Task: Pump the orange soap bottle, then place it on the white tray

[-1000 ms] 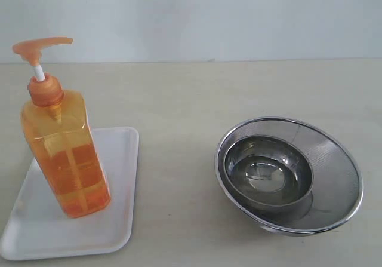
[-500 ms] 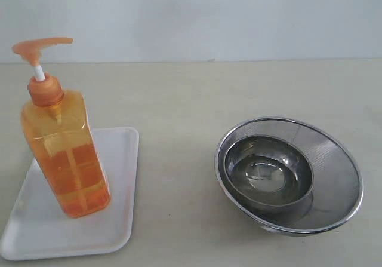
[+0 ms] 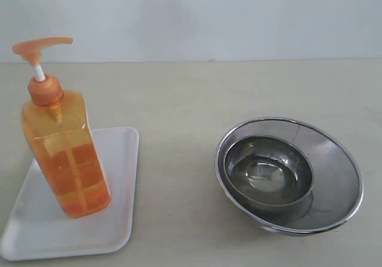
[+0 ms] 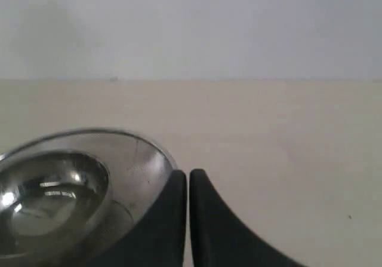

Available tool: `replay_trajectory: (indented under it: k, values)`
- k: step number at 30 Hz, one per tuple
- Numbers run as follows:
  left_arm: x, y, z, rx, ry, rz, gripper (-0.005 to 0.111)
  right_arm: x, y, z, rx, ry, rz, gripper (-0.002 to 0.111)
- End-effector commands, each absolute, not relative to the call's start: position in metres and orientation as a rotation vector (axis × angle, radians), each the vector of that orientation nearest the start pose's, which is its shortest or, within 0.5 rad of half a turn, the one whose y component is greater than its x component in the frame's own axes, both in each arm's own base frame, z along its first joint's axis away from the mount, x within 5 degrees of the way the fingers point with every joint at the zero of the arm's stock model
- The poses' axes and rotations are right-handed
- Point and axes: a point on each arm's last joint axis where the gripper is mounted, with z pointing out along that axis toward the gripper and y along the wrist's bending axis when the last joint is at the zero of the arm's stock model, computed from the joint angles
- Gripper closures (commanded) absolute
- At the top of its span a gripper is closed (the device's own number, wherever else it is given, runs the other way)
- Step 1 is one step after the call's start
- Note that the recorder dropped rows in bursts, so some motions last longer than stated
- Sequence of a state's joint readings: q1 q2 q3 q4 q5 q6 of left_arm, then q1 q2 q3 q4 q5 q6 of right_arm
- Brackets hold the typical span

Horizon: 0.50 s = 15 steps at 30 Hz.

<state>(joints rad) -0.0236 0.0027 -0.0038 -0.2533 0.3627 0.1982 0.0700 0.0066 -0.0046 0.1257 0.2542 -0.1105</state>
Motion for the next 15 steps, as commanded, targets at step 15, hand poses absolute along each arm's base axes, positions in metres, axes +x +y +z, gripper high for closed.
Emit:
replay_trajectory:
  k: [15]
  values:
    - [0.0527,-0.0093,0.1814,0.050,1.837,-0.122,0.102,0.0539,0.0031,0.1840,0.082,1.807,0.149,0.108]
